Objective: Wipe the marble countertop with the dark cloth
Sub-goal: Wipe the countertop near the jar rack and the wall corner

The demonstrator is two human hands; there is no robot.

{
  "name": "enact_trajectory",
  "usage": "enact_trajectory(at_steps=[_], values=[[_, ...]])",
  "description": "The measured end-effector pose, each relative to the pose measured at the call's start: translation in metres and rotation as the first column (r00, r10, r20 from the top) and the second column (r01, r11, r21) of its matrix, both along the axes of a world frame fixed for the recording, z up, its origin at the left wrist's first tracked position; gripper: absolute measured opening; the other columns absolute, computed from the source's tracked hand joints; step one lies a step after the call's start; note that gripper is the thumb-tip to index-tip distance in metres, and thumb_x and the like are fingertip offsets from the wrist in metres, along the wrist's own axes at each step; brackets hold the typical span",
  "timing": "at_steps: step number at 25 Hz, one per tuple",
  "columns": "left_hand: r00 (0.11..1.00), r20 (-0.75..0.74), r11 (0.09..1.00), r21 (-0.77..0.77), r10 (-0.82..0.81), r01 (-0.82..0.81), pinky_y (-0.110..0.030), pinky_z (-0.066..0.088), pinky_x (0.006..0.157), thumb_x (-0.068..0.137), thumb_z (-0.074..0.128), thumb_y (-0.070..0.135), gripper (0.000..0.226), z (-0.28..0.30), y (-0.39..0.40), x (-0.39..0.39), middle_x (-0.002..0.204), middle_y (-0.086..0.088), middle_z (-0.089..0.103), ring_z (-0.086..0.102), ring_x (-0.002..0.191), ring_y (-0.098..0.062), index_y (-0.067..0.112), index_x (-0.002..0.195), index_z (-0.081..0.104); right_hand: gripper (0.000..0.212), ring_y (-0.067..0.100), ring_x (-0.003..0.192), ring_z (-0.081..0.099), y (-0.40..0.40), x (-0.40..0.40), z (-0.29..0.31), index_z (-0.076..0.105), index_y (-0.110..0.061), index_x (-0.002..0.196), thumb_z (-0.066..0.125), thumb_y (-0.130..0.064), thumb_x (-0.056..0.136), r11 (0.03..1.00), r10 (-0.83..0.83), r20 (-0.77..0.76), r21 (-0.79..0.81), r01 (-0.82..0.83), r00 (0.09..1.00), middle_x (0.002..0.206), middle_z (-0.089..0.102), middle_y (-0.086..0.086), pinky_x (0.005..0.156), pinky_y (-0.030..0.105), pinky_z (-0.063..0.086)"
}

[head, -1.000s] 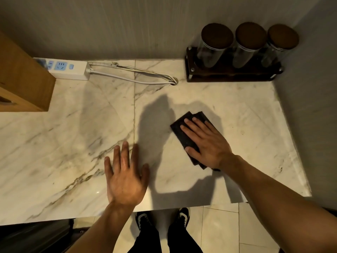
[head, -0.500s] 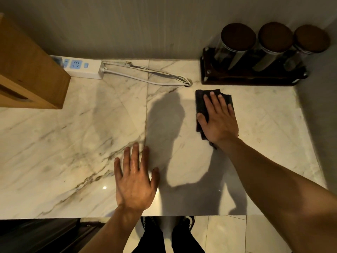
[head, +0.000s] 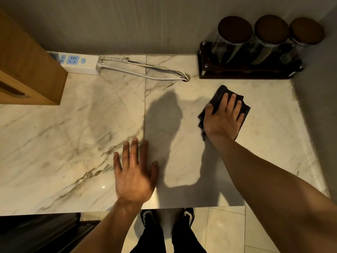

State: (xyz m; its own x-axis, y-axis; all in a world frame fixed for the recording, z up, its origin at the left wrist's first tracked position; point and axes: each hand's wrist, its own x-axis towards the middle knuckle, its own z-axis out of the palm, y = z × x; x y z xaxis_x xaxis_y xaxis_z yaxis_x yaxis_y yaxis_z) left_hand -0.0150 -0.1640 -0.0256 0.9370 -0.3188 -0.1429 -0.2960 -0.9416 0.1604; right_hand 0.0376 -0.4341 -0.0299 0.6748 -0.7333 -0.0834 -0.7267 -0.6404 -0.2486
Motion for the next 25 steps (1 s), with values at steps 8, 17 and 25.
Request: enact_trajectory(at_steps=[8,17,25], values=[[1.000,-0.004,1.000,0.004,0.003,-0.003,-0.047,-0.010,0.118,0.091,0.012,0.059,0.071,0.001,0.001,0.001,0.162,-0.007,0.008,-0.004,0.148,-0.026,0.023,0.152,0.012,0.069,0.023,0.147,0.000,0.012,-0.047,-0.005,0.008,-0.019,0.152,0.019,-0.054,0.094,0.996,-0.083,0.024,-0.007,0.084,0.996,0.162,0.006,0.005,0.118,0.048,0.003],[0.999,0.046,0.999,-0.051,-0.011,0.014,-0.051,-0.003,0.118,0.094,0.017,0.053,0.066,-0.001,0.000,-0.003,0.160,-0.013,0.017,0.006,0.147,-0.032,0.019,0.150,0.021,0.068,0.022,0.147,0.001,0.033,-0.115,-0.008,0.008,-0.021,0.152,0.019,-0.055,0.093,0.994,-0.110,0.031,-0.022,0.111,0.993,0.162,0.008,0.002,0.117,0.046,0.003],[1.000,0.001,0.999,-0.030,-0.017,0.017,-0.058,0.002,0.116,0.096,0.033,0.043,0.062,0.005,-0.004,-0.002,0.160,-0.018,0.014,0.005,0.146,-0.037,0.014,0.150,0.022,0.067,0.022,0.147,0.000,0.047,-0.155,-0.005,0.010,-0.020,0.152,0.019,-0.053,0.095,0.995,-0.091,0.020,-0.030,0.091,0.996,0.161,0.009,0.004,0.118,0.047,0.004]])
